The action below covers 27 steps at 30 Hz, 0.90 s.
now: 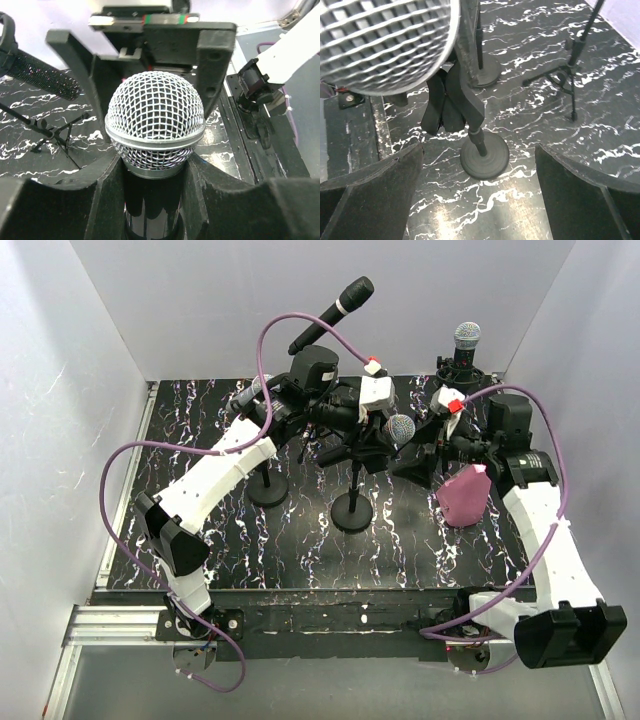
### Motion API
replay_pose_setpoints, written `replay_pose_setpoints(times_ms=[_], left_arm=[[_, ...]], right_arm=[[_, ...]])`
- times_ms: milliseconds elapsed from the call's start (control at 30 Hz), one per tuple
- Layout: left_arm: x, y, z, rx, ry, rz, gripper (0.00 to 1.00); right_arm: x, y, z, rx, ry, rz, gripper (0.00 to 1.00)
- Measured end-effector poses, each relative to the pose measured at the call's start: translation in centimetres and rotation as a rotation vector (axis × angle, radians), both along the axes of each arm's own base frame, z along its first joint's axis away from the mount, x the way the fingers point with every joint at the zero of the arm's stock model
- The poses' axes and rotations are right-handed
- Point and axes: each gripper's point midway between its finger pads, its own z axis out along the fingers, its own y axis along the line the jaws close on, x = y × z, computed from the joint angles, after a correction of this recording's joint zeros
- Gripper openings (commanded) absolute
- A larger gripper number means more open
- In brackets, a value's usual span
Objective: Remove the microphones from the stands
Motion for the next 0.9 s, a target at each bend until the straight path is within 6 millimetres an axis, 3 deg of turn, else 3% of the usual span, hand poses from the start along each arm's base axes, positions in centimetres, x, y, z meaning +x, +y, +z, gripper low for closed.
replay_pose_setpoints(times_ms=[500, 700, 900], left_arm=[[-0.8, 0.3, 0.0, 0.004, -0.015, -0.050, 0.00], [-0.7, 0.2, 0.0, 0.003, -0.013, -0.044, 0.00], [-0.6, 0.3, 0.0, 0.003, -0.008, -0.038, 0.00]], right_arm=[[-1.6, 4.7, 0.6, 0.074, -0.069, 0.203, 0.95], [-1.3, 5.1, -1.7, 0.089, -0.010, 0.153, 0.92], [-1.0, 5.2, -1.8, 0.104, -0.019, 0.125, 0.89]])
